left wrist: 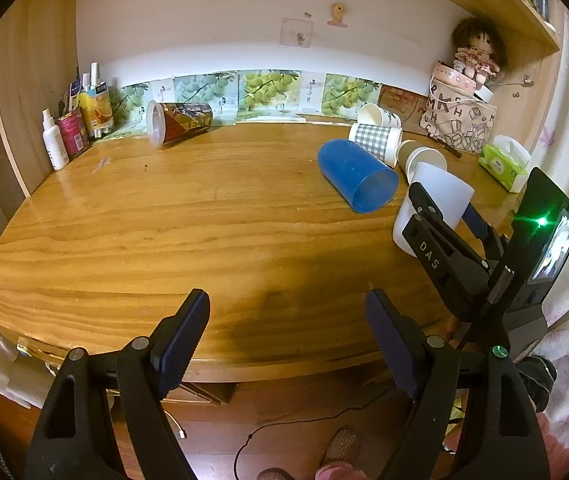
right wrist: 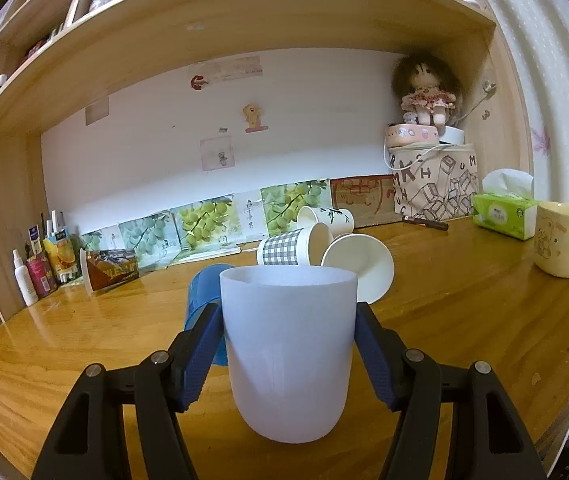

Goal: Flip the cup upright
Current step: 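Rotate the held white cup upright with the right gripper, rim up, then lower the upright white cup onto the desk and open the right gripper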

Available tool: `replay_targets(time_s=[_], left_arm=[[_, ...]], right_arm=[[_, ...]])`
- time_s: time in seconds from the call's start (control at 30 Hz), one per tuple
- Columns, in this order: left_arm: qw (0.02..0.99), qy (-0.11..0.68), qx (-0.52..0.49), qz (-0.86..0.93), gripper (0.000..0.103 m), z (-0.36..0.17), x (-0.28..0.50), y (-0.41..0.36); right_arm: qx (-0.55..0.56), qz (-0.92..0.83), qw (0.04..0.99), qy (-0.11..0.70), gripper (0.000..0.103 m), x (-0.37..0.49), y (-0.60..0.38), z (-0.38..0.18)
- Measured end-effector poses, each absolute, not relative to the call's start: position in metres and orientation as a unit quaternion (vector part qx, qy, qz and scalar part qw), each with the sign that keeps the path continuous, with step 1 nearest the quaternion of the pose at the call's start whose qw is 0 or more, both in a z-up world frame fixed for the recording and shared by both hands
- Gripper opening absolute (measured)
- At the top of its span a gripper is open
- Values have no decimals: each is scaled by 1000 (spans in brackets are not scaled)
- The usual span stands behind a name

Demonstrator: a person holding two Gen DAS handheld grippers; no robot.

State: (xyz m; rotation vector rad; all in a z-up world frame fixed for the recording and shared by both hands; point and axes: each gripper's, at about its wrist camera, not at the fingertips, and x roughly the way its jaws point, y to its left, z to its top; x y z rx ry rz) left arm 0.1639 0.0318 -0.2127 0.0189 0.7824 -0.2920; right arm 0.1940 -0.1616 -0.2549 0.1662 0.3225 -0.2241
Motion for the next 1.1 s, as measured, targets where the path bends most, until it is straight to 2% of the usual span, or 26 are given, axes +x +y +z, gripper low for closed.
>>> replay_targets(time_s=[0.43,0.63,0.87,1.1], left_arm=[[909,391,3,-143,83,-209,158,30],[909,394,2,-136,83,-206,154,29],[907,405,1,-118,83,-199,152,29],[900,423,1,-103,83,-180,156,21]], right_arm=[[51,-90,978,183,67,178,-152,-251],[73,-72,971,217,78,174,-156,-250],[86,-66,956,274,80,154,-159,-252],[102,-48,923,367,80,132,-168,-242]])
